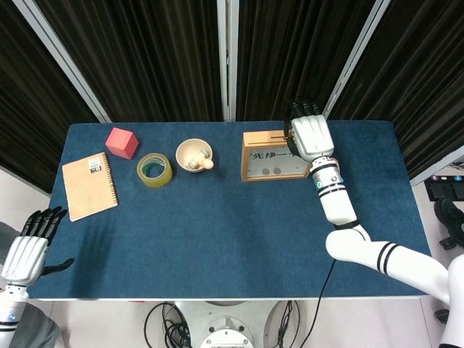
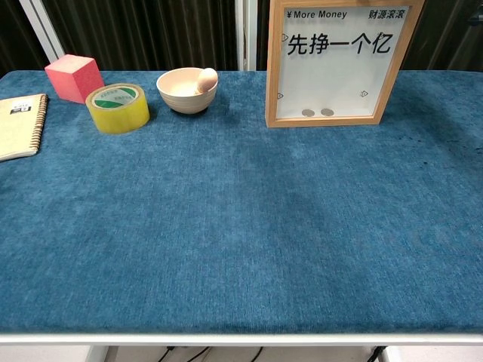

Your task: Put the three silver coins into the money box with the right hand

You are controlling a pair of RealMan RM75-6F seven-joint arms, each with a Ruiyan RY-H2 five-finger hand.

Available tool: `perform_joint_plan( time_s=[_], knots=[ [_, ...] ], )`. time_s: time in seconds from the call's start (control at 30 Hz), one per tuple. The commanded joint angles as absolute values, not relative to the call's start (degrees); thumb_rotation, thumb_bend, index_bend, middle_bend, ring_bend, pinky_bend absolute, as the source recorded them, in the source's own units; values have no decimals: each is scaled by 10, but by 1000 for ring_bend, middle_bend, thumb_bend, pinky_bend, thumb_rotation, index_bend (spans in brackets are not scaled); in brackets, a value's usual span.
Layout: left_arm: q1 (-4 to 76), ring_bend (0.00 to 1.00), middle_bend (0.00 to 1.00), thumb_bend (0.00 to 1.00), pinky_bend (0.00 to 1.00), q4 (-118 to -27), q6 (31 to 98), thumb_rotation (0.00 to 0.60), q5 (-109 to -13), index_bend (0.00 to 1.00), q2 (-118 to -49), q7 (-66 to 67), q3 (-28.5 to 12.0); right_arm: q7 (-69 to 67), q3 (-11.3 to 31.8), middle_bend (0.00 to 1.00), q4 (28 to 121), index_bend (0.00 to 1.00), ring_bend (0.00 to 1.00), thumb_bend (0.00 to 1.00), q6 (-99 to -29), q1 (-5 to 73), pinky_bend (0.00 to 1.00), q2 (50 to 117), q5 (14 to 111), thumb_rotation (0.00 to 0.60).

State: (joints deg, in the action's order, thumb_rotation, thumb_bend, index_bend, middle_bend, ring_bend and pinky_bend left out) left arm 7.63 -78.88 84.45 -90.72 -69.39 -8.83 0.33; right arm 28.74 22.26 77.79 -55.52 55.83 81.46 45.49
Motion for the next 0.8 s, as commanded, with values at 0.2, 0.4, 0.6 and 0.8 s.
perform_joint_plan(
  time_s=[0.2,0.4,0.6,0.8],
  knots=[
    [78,0,39,41,0,-789,842,600,-906,42,-694,-89,4,281,222,74,773,730,0,447,-557,561,0,817,449,600],
    [79,0,40,41,0,-791,839,600,-905,42,-693,-91,4,282,227,74,777,728,0,447,-555,565,0,815,428,600],
    [80,0,40,41,0,-794,836,600,-903,42,-692,-89,4,304,228,73,793,727,0,448,-556,572,0,807,392,600],
    [80,0,39,41,0,-795,835,600,-904,42,-691,-91,5,316,229,72,806,726,0,448,-563,578,0,801,370,600]
  ],
)
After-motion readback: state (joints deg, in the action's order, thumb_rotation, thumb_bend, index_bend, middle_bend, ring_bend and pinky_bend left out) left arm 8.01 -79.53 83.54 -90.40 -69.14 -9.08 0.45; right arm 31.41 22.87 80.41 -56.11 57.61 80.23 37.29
